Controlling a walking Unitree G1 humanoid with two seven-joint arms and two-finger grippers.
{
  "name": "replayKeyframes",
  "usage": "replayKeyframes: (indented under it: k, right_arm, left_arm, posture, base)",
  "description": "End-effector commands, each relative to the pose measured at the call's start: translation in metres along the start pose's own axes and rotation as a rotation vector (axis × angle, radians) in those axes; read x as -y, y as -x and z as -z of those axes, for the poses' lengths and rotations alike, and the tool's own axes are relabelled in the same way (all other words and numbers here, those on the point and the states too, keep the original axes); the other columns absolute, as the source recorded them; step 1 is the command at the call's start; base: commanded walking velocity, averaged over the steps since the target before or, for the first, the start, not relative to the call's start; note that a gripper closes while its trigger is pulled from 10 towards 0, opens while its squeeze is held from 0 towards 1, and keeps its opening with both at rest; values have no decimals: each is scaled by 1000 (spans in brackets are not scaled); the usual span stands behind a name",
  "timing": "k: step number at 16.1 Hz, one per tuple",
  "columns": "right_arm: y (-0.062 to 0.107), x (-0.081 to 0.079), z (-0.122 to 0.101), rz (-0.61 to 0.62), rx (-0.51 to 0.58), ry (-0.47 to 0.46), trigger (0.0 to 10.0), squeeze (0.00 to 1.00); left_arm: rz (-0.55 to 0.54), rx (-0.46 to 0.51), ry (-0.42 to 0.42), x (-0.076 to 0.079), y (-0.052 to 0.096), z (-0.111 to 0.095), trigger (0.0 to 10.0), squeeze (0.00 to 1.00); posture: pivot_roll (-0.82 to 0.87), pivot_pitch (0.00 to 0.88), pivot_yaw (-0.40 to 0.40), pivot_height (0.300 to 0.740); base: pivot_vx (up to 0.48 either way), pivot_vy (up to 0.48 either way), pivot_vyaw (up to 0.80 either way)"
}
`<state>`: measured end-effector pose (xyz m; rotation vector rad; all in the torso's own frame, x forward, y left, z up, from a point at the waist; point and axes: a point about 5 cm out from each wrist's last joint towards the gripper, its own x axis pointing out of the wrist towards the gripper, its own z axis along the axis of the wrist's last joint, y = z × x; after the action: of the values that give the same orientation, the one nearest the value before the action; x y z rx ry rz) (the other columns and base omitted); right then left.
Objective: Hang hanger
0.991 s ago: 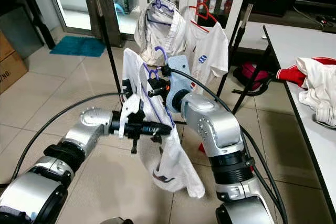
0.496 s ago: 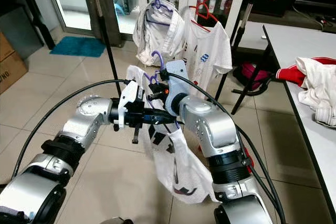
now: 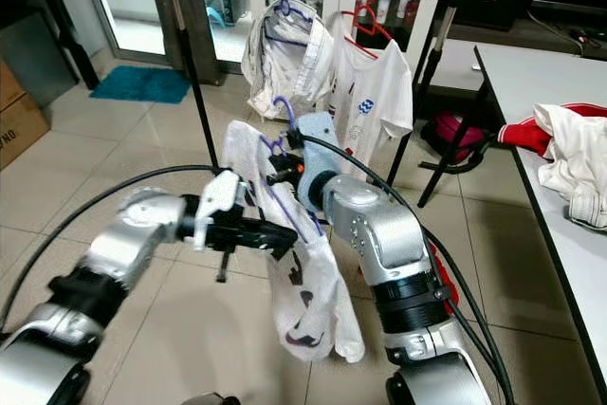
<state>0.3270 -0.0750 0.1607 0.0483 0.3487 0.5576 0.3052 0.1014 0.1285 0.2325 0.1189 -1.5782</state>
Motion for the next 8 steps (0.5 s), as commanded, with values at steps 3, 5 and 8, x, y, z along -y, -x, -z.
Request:
replayKeyframes:
  k: [3, 5, 8]
  right_arm:
    - [6, 19, 14, 72, 2, -17, 10000, 0]
    - [17, 32, 30, 143, 28, -73, 10000, 0]
    - [39, 40, 42, 205, 167, -257, 10000, 0]
  left_arm:
    - [-120, 90, 61, 6, 25, -7, 10000, 204]
    - [-412, 152, 129, 0, 49, -9, 10000, 1000]
    - [-708, 204, 276, 12, 67, 5, 10000, 0]
  posture:
    - [-165, 0, 39, 740]
    - [-149, 0, 43, 740]
    - [-143, 0, 41, 740]
  base:
    - [0, 0, 0]
    - [0, 0, 0]
    - [0, 0, 0]
